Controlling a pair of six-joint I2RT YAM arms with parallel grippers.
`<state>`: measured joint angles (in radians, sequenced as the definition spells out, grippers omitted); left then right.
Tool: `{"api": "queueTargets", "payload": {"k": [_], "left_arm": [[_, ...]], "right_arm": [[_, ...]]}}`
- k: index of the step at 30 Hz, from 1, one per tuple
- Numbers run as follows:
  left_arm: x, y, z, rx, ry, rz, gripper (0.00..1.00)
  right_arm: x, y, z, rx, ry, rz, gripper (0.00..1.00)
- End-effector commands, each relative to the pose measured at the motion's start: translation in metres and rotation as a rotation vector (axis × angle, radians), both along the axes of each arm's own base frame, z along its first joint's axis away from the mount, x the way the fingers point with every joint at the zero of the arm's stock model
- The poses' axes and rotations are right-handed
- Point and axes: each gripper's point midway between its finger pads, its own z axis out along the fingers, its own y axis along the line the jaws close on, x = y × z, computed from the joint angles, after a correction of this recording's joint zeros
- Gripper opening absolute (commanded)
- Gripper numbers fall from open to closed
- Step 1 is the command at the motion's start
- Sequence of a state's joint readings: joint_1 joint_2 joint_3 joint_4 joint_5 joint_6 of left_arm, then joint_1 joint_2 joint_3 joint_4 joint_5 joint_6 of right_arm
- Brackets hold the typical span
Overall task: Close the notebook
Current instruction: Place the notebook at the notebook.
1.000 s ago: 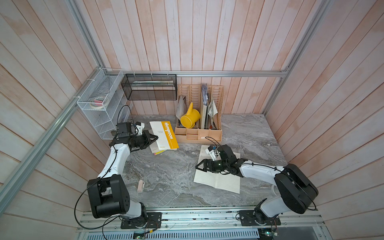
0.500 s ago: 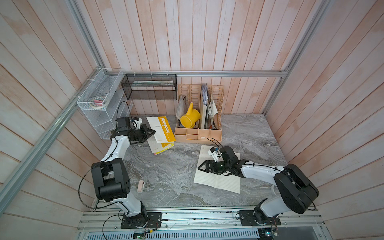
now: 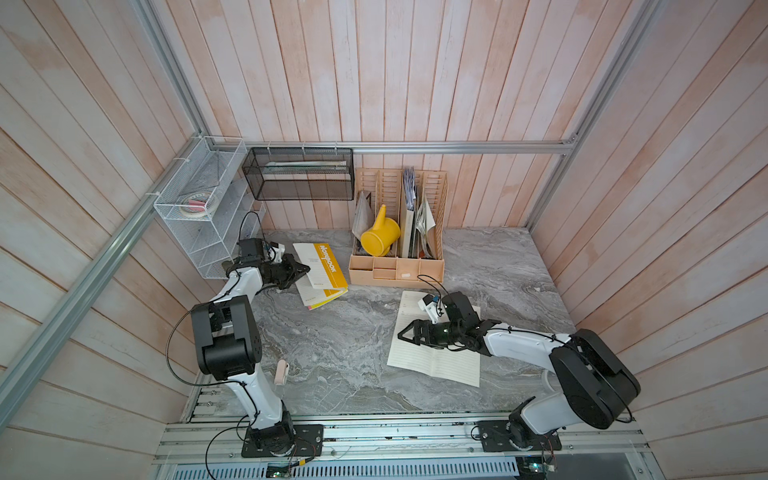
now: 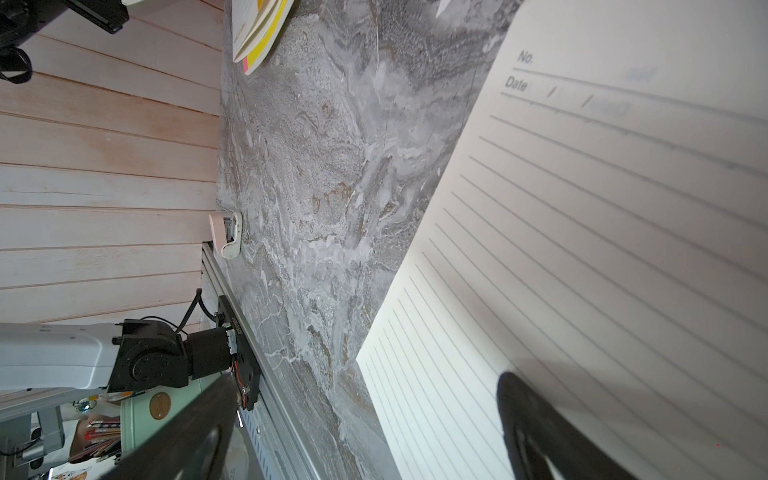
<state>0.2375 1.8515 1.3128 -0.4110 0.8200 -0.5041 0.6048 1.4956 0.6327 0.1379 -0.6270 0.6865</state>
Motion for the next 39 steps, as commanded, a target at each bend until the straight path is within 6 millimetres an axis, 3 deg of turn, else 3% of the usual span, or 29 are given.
{"api": "queueTargets", "payload": {"k": [1,21,39], "left_arm": [[0.012,0.012,-0.001,0.045,-0.032,0.012,0.0],[0.009,0.027,-0.059,0.061,0.078,0.04,0.0],[-0.002,0.031,-0.088,0.085,0.162,0.056,0.0]], "right_arm": [[-0.001,-0.003,0.004,0.009,-0.013,0.005,0.98],[-0.004,-0.006,0.001,0.001,-0.003,-0.005,0.98],[-0.004,-0.006,0.003,0.005,-0.01,-0.004,0.98]]}}
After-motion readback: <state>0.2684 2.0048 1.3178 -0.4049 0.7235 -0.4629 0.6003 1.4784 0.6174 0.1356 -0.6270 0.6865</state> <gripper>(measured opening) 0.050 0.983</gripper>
